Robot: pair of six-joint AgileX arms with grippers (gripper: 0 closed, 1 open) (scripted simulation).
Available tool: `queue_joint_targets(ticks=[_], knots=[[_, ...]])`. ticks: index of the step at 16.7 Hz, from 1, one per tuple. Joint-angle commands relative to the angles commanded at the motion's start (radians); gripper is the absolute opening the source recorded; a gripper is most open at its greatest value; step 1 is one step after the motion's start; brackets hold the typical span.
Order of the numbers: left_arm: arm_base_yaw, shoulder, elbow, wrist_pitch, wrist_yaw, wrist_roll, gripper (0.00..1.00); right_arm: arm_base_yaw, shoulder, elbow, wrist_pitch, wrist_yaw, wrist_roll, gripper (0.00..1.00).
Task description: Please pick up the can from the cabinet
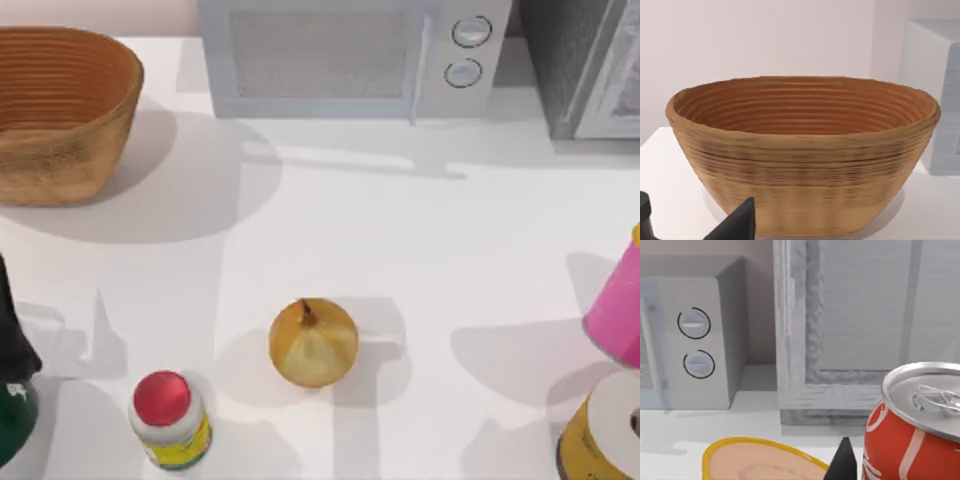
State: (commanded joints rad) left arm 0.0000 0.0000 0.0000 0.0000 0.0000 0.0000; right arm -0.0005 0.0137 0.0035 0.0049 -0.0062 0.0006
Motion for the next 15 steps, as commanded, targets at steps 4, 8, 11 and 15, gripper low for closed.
queue_joint_targets(ticks=[4,8,11,15], knots=[[0.0,0.0,0.0,0.0,0.0,0.0,1.0,-0.056,0.124,0.059,0.097,-0.102,-0.013,0.0],[0.0,0.0,0.0,0.0,0.0,0.0,1.0,-0.175,0.385,0.16,0.277,-0.302,-0.032,0.0],[0.0,0.0,0.0,0.0,0.0,0.0,1.0,-0.295,0.643,0.251,0.449,-0.497,-0.047,0.0],[0.0,0.0,0.0,0.0,0.0,0.0,1.0,-0.479,1.037,0.383,0.702,-0.791,-0.063,0.0]])
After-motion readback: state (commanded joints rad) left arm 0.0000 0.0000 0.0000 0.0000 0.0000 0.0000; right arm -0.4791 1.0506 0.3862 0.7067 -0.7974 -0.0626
